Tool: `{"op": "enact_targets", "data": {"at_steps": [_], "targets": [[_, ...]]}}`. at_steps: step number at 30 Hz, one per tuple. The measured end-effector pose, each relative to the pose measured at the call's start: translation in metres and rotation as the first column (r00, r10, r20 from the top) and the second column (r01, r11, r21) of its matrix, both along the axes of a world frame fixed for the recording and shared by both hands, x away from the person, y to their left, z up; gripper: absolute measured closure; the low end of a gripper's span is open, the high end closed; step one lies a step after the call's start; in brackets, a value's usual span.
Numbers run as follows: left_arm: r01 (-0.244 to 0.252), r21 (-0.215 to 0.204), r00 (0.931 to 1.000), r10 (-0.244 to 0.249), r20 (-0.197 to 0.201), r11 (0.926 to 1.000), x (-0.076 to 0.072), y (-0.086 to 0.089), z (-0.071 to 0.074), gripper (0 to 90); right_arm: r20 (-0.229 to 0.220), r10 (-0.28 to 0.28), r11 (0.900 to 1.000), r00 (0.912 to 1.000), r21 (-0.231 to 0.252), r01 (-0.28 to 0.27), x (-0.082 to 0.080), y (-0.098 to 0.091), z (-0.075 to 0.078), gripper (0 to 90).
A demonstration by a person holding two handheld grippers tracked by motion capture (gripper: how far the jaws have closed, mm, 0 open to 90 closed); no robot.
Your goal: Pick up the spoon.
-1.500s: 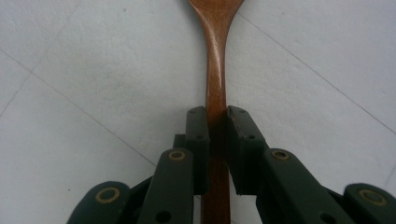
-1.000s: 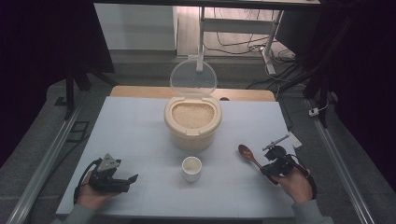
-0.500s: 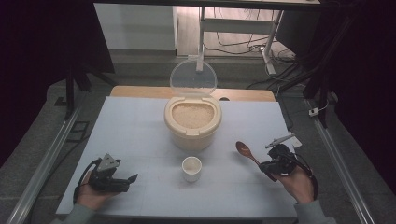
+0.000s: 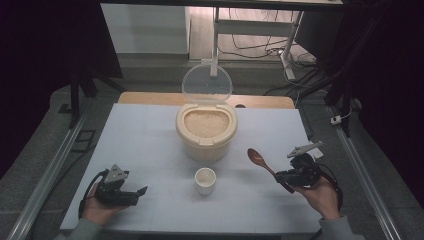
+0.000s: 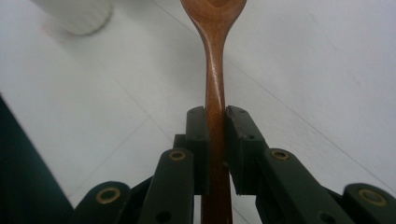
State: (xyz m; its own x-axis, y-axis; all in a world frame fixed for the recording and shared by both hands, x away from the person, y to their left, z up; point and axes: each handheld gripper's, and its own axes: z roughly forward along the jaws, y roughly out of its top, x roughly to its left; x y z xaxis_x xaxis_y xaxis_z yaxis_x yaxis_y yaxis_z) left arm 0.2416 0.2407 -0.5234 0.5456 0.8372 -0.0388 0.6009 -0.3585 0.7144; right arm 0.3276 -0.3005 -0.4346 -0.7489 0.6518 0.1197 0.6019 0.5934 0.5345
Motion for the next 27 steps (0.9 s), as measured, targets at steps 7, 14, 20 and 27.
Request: {"op": "enact_targets", "data": {"at_steps": [7,14,20,27], "targets": [[0.000,-0.002,1.0000,0.000,0.002,1.0000,0.000,0.000,0.000,12.3,0.010,0.088,0.9944,0.9961,0.059,-0.088,-0.010,0.013,0.012,79.1],[0.001,0.001,1.0000,-0.001,0.001,1.0000,0.000,0.000,0.000,12.3,0.027,0.167,0.9830,0.9855,0.072,-0.169,-0.017,0.029,0.018,79.1],[-0.001,-0.001,1.0000,0.001,0.000,1.0000,0.000,-0.001,0.000,12.3,0.029,0.204,0.9742,0.9785,0.092,-0.206,-0.020,0.037,0.019,79.1],[-0.001,-0.002,1.0000,0.001,0.000,1.0000,0.001,-0.001,0.000,12.2,0.045,0.249,0.9620,0.9673,0.103,-0.253,-0.025,0.050,0.021,79.1]]}}
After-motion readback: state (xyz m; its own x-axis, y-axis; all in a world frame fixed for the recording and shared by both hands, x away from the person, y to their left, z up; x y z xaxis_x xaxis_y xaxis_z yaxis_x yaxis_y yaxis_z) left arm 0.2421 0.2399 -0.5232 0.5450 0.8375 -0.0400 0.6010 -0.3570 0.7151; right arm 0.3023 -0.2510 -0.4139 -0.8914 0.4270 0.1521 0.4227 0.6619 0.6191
